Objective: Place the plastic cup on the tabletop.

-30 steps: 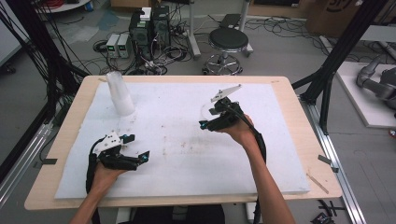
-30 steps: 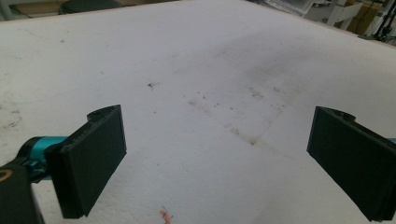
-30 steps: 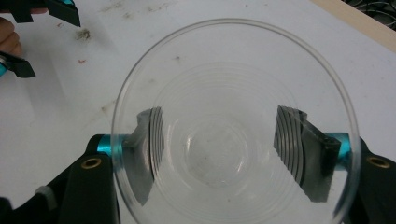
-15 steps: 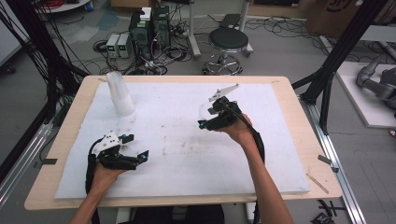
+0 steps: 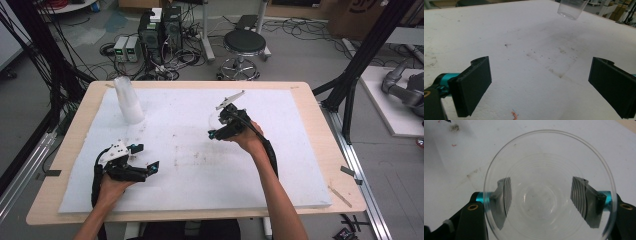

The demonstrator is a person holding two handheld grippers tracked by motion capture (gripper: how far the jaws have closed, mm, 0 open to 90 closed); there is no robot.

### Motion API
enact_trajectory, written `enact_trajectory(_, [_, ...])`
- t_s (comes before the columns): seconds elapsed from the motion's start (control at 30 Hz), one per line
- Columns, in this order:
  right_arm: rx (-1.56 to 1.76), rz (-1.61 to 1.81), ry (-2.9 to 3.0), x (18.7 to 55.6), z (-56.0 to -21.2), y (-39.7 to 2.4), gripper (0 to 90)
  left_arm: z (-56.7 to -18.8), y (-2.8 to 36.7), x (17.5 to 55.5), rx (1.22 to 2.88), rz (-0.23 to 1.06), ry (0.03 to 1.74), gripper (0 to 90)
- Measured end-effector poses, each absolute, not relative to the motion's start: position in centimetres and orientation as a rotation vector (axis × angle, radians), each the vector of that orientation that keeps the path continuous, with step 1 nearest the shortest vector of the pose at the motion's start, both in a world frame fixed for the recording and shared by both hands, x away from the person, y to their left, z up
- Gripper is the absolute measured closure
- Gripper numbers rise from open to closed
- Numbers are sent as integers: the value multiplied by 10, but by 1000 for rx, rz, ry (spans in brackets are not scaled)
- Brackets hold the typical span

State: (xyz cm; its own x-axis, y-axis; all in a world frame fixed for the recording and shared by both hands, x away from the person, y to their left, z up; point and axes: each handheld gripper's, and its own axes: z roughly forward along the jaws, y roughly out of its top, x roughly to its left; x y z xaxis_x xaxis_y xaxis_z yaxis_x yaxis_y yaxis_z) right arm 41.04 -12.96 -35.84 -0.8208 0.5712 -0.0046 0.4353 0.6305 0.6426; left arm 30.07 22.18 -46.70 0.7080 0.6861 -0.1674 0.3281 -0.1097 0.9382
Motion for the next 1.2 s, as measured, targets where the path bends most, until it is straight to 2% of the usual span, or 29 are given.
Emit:
enact_trajectory(0.73, [839, 858, 2697, 421, -396, -102, 335, -467, 220, 300, 1725, 371, 790, 46])
enact_trajectory(1.2, [861, 856, 2686, 423, -404, -100, 329, -467, 220, 300, 1728, 368, 795, 46])
